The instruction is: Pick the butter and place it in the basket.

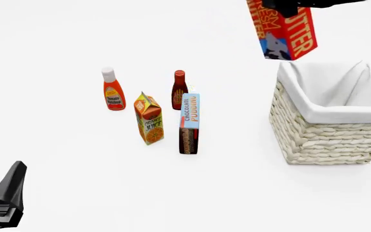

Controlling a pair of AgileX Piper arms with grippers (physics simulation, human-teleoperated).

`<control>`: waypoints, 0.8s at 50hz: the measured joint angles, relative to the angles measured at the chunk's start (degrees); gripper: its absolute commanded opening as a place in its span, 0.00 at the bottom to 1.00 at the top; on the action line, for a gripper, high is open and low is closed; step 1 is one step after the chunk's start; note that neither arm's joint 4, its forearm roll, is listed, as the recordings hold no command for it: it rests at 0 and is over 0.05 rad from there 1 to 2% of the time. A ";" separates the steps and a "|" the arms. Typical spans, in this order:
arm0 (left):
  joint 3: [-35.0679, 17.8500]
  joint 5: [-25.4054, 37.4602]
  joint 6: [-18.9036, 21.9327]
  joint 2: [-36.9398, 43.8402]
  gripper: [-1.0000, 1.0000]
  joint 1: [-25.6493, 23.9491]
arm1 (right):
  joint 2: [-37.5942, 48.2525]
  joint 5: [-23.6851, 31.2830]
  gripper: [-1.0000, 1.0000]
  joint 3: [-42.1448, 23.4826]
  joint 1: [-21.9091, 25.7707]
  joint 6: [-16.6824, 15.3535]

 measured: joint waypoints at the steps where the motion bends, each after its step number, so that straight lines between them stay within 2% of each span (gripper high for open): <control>1: 0.00 0.00 0.00 0.00 1.00 0.00 | -0.19 -0.08 0.00 0.17 -0.11 0.06; 40: 0.00 0.00 0.00 0.00 1.00 0.00 | -6.67 -2.89 0.00 7.10 -4.85 3.70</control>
